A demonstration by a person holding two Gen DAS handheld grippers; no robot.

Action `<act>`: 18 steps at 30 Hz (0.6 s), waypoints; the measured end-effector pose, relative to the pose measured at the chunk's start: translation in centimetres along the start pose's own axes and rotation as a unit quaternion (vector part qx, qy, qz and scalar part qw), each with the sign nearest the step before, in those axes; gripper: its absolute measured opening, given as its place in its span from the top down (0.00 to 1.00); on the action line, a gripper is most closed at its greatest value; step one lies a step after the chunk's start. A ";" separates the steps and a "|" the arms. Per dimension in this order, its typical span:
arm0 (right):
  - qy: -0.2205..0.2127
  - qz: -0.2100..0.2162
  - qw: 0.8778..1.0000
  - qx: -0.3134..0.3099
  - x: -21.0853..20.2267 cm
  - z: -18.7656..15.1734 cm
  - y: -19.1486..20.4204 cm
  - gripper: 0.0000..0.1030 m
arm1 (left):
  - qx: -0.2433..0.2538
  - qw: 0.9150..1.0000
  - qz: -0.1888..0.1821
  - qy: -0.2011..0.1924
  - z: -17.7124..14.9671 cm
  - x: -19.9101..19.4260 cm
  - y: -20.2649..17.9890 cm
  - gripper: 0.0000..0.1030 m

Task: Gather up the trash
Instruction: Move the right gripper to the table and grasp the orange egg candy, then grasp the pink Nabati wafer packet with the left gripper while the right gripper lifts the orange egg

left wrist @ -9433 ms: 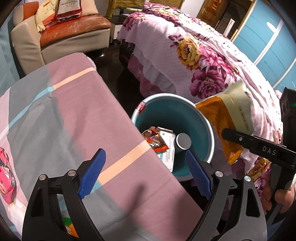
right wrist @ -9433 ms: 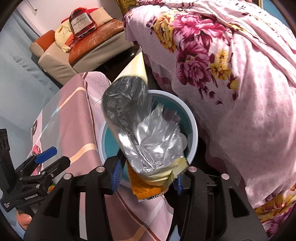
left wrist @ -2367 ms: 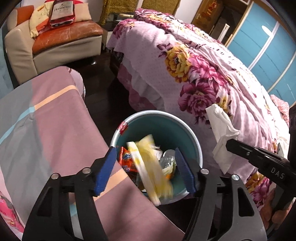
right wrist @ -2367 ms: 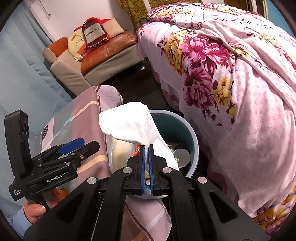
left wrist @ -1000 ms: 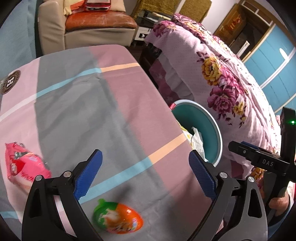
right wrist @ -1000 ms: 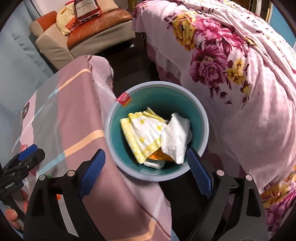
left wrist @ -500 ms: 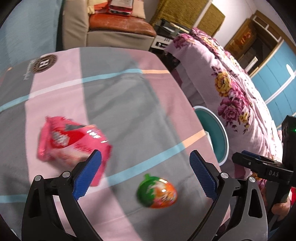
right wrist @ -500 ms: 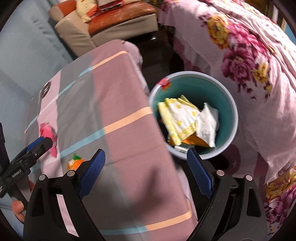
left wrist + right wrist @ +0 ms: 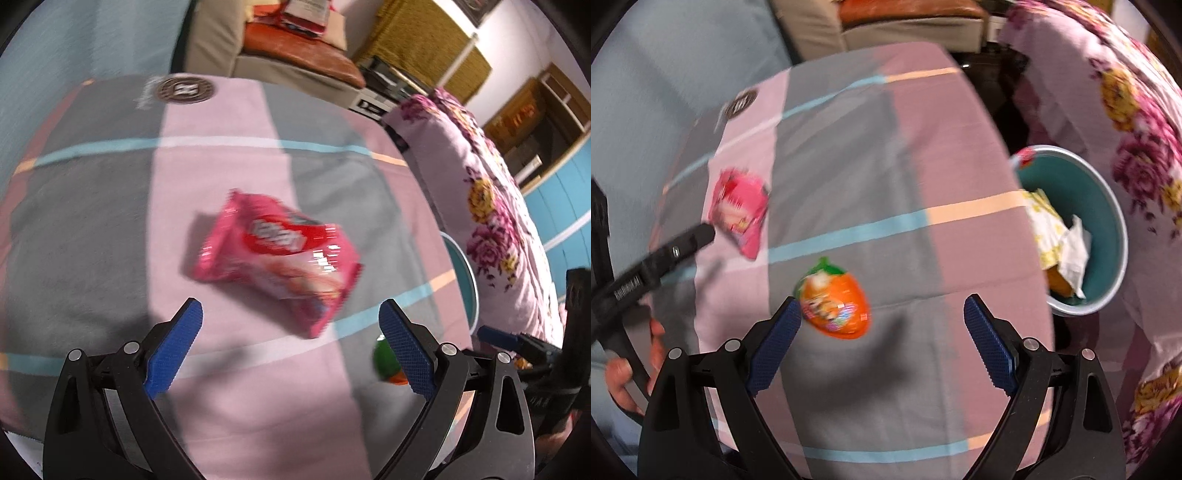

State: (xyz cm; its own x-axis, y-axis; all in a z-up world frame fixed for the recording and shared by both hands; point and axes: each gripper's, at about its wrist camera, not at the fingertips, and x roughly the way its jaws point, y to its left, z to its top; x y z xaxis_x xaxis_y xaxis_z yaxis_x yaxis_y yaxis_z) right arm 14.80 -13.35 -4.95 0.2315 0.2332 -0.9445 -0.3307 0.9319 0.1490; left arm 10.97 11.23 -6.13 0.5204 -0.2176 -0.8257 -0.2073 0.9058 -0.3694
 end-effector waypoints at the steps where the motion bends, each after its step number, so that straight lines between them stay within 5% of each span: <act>1: 0.001 -0.002 1.000 -0.006 0.3 -0.1 0.5 0.17 | -0.004 1.000 0.002 0.000 0.0 -0.1 0.5 0.07; 5: 0.002 -0.015 0.999 -0.046 1.8 -0.5 2.8 0.19 | -0.023 1.000 0.009 -0.001 -0.1 -0.3 2.5 0.06; 9: 0.012 -0.016 0.997 -0.073 3.1 -0.8 4.2 0.38 | -0.038 0.999 0.014 -0.002 -0.1 -0.5 4.0 0.07; 18: 0.023 -0.018 0.995 -0.091 4.9 -1.1 4.7 0.49 | -0.029 0.999 0.021 0.005 0.0 0.0 4.3 0.07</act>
State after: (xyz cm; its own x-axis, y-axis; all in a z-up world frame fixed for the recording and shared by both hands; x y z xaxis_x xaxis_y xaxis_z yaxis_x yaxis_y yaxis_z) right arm 13.36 -8.14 -9.20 0.2048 0.1838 -0.9614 -0.4844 0.8725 0.0636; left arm 10.12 15.15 -7.72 0.5010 -0.1836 -0.8457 -0.2765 0.8921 -0.3575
